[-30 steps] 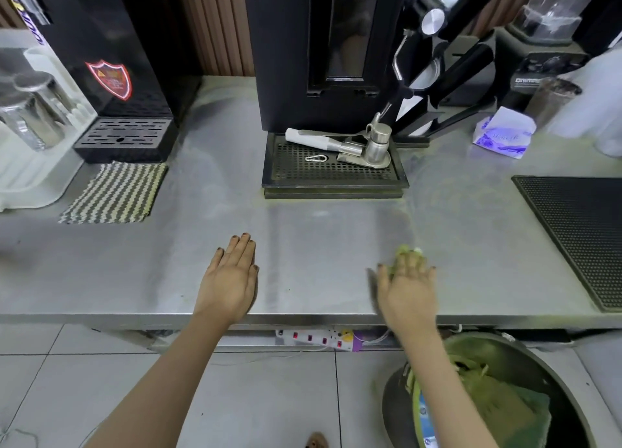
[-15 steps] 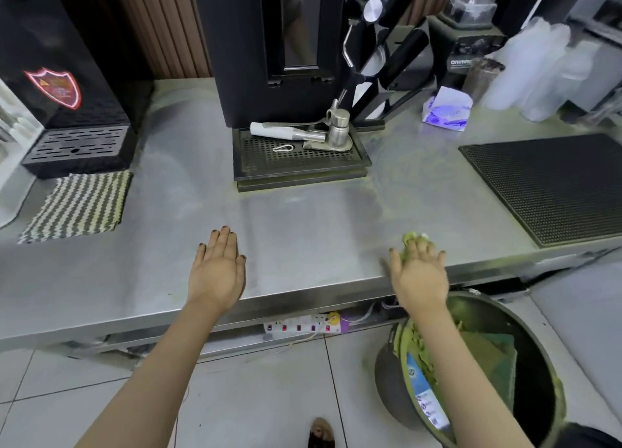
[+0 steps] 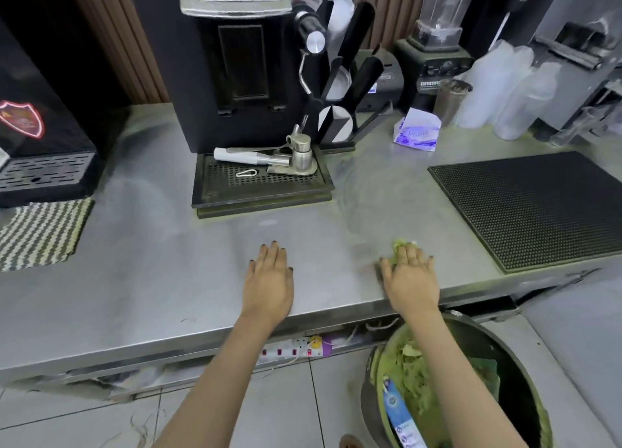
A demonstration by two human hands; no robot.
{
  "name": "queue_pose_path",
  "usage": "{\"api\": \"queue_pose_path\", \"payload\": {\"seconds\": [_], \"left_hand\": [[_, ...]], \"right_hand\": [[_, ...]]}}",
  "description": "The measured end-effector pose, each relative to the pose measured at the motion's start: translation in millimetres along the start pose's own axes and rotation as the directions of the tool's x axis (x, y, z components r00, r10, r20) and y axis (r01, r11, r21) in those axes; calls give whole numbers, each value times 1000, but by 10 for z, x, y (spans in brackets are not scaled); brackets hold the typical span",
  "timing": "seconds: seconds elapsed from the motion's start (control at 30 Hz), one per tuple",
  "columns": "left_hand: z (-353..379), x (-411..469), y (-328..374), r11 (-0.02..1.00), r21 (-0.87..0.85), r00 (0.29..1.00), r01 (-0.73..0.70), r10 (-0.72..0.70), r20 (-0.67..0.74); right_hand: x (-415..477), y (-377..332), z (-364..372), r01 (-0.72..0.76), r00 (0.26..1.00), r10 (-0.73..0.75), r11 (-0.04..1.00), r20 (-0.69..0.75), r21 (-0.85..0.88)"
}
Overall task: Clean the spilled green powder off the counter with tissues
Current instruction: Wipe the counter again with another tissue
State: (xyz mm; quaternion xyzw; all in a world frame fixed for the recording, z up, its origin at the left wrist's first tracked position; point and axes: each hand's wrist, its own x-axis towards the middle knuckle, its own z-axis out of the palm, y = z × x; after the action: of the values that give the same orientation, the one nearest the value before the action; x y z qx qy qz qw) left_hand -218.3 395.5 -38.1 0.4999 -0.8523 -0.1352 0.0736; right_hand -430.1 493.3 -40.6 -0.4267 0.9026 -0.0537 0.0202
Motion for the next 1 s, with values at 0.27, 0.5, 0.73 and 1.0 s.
{"api": "queue_pose_path", "payload": {"seconds": [0.27, 0.5, 0.73, 1.0], "left_hand": [[169, 7, 137, 991, 91, 995, 98, -97, -22], [195, -1, 141, 988, 89, 990, 129, -123, -72], [232, 14, 131, 987, 80, 986, 138, -129, -101], [225, 7, 134, 987, 92, 986, 133, -122, -114]], "right_hand": [[-291, -181, -27, 575, 810, -582, 813, 74, 92], [1237, -416, 118, 335, 937, -346, 931, 56, 145], [529, -440, 75, 658, 710, -696, 710, 105, 250], [1297, -187, 92, 375, 927, -376, 922, -11, 101]]}}
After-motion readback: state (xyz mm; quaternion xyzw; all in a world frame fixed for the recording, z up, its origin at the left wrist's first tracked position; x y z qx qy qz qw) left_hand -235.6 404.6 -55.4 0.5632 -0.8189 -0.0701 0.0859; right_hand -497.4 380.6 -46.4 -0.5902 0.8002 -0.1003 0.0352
